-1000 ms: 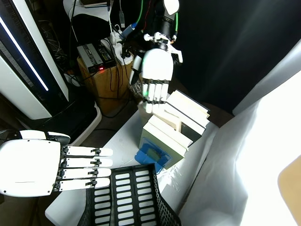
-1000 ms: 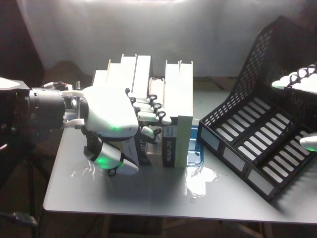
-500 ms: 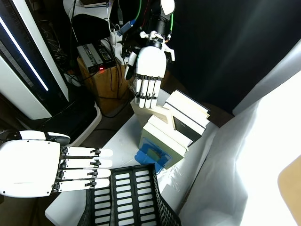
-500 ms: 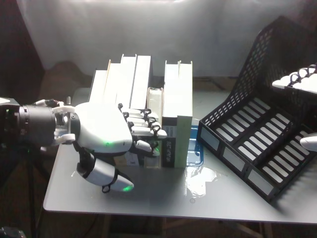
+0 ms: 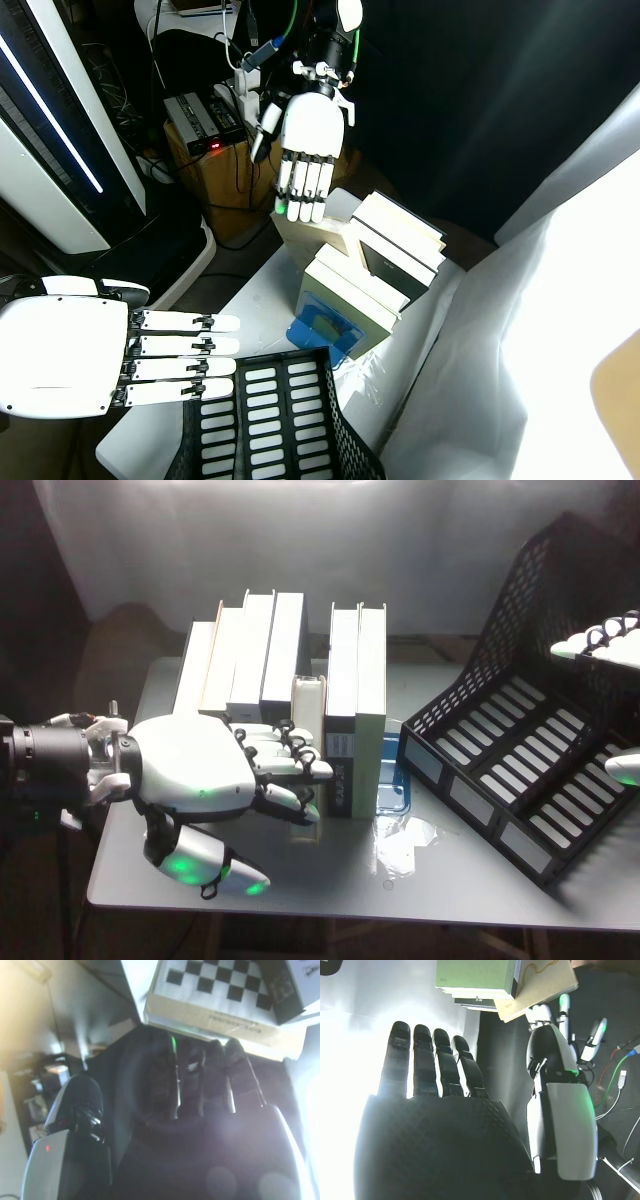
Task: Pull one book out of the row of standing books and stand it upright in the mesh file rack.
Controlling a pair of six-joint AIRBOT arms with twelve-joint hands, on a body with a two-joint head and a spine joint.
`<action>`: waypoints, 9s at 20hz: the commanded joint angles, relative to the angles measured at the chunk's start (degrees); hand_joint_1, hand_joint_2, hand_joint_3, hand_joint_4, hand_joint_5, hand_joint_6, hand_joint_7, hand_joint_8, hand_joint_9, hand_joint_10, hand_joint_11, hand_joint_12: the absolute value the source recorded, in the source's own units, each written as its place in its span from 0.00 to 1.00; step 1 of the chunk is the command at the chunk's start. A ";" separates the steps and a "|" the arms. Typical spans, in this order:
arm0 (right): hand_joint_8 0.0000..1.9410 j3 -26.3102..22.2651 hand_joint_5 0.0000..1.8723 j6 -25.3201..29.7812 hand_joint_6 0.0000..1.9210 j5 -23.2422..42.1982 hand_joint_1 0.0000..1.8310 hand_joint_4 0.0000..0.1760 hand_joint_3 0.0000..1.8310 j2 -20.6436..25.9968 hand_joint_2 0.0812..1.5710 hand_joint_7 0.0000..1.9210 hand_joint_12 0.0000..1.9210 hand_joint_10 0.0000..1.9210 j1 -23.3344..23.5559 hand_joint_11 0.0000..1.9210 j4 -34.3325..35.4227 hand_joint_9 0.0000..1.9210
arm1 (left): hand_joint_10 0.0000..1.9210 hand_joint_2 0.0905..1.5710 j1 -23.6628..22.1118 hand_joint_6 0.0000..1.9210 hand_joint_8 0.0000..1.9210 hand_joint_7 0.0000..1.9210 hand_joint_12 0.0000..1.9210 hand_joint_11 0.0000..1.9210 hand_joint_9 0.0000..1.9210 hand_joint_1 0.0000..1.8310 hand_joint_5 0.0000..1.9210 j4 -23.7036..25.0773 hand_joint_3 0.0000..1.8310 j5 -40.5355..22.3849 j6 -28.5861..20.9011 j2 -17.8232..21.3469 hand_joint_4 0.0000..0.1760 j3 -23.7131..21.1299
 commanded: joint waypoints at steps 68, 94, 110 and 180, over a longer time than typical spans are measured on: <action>0.00 9.89 0.00 41.16 0.00 -14.02 0.52 0.00 0.00 -24.17 0.55 0.00 0.00 0.00 30.55 0.00 -85.53 0.00 | 0.00 0.77 11.99 0.00 0.00 0.00 0.00 0.00 0.00 0.26 0.00 -68.60 0.01 -20.79 -0.42 10.79 0.36 6.32; 0.00 15.93 0.00 42.66 0.00 -15.39 0.53 0.00 0.01 -31.63 0.57 0.00 0.00 0.00 29.99 0.00 -92.37 0.00 | 0.00 0.78 11.31 0.00 0.00 0.00 0.00 0.00 0.00 0.27 0.00 -66.05 0.00 -19.08 -0.42 9.24 0.16 9.00; 0.00 17.33 0.00 44.49 0.00 -14.86 0.53 0.00 0.00 -32.61 0.54 0.00 0.00 0.00 32.95 0.00 -92.93 0.00 | 0.00 0.78 11.30 0.00 0.00 0.00 0.00 0.00 0.00 0.32 0.00 -65.99 0.00 -18.95 -0.42 8.00 0.08 10.17; 0.64 27.37 0.51 62.00 0.62 -23.61 0.69 0.00 0.51 -47.80 0.38 0.59 0.92 0.71 25.03 0.48 -127.64 0.61 | 0.00 0.84 15.06 0.00 0.00 0.00 0.00 0.00 0.00 0.28 0.00 -72.98 0.00 -27.98 -0.42 12.07 0.13 6.98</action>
